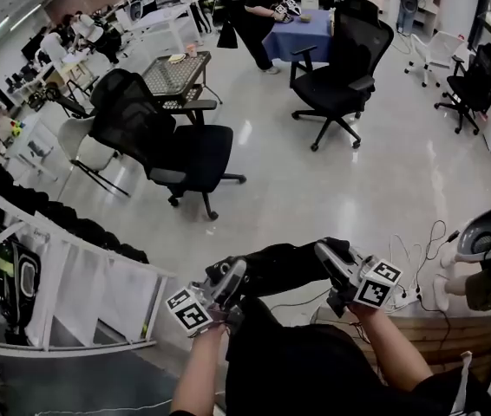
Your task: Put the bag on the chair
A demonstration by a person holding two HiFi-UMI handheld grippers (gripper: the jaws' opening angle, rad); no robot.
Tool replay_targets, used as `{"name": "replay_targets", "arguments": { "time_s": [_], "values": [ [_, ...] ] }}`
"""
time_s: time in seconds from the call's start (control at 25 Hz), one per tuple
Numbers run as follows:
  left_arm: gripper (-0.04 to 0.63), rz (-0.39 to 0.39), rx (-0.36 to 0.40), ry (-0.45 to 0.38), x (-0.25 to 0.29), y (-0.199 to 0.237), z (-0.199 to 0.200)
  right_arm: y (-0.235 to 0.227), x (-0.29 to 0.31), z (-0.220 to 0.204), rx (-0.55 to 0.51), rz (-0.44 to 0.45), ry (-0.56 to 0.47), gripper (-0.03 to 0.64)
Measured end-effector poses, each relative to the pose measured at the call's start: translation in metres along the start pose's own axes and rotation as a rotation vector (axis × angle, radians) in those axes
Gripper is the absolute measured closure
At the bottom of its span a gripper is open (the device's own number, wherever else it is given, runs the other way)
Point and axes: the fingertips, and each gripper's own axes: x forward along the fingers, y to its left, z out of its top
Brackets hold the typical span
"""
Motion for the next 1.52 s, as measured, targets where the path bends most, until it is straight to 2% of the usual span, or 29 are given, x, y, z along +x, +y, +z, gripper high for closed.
{"name": "replay_targets", "arguments": {
  "time_s": [0.24, 0.56, 0.96, 1.16, 1.52],
  "values": [
    [0.571, 0.000, -0.029, 0.002, 0.013, 0.015, -0.002, -0.019, 0.008, -0.001, 0.005, -0.027, -0.004, 0.607],
    [0.571, -0.015, -0.069, 0.023, 0.041, 0.070, 0.020, -0.065, 0.052, 0.016, 0.036, -0.070, -0.013, 0.607],
    [0.571, -0.046, -0.063, 0.057, 0.102, 0.157, 0.095, -0.136, 0.149, 0.066, 0.079, -0.107, -0.035, 0.607],
    [0.571, -0.052, -0.070, 0.052, 0.130, 0.196, 0.149, -0.161, 0.207, 0.095, 0.067, -0.110, -0.029, 0.607],
    [0.571, -0.055, -0.060, 0.071, 0.153, 0.271, 0.217, -0.206, 0.303, 0.115, 0.074, -0.110, -0.039, 0.609]
  ]
}}
